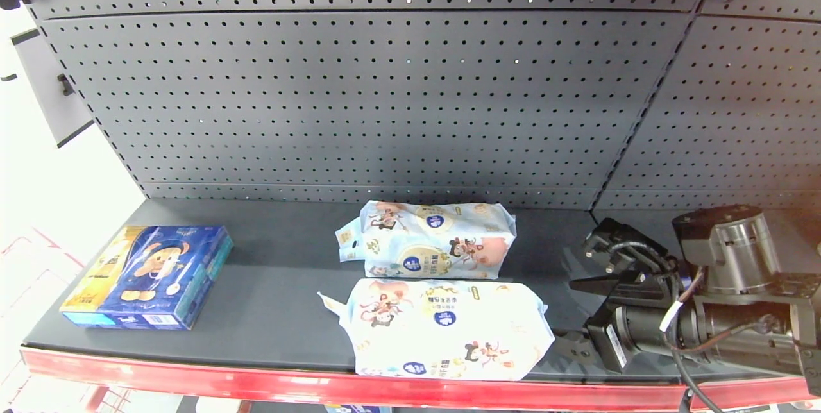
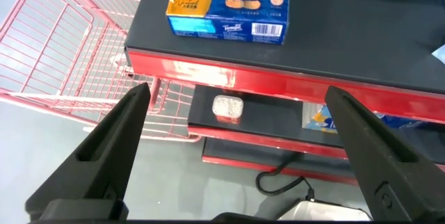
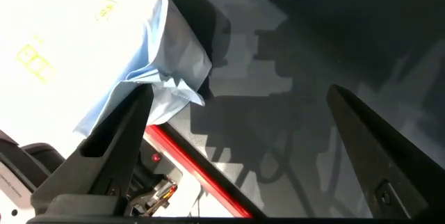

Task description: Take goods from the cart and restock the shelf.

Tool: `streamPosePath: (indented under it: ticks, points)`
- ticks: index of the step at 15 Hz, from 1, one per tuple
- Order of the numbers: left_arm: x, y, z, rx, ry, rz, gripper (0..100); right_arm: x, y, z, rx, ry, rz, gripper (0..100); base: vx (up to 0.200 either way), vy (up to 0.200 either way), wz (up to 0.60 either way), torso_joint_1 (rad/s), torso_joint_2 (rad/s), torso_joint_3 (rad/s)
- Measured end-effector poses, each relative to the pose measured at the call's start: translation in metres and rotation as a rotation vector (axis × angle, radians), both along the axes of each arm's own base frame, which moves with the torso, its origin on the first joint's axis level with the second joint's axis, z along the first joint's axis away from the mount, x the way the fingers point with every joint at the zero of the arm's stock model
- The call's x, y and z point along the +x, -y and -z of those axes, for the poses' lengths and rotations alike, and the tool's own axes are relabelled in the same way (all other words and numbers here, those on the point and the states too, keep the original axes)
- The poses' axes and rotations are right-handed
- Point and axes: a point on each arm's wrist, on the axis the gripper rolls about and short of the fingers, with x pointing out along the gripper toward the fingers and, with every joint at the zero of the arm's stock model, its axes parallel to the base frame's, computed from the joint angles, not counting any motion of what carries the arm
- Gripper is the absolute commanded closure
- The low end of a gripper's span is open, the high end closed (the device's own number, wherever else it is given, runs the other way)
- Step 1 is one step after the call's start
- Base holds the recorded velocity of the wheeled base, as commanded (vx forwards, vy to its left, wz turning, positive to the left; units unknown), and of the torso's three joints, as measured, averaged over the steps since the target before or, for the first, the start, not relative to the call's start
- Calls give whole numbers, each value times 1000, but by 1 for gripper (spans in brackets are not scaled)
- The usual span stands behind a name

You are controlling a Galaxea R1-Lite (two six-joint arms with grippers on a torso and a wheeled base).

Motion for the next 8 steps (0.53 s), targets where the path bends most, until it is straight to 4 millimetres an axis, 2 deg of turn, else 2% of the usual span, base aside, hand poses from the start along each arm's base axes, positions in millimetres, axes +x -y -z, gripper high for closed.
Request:
streamPosePath:
  ticks: [8]
  points:
    - [-1,0,0,0,7,0,0,1,-5,0,-2,1,-16,0,0,0,0,0,0,0]
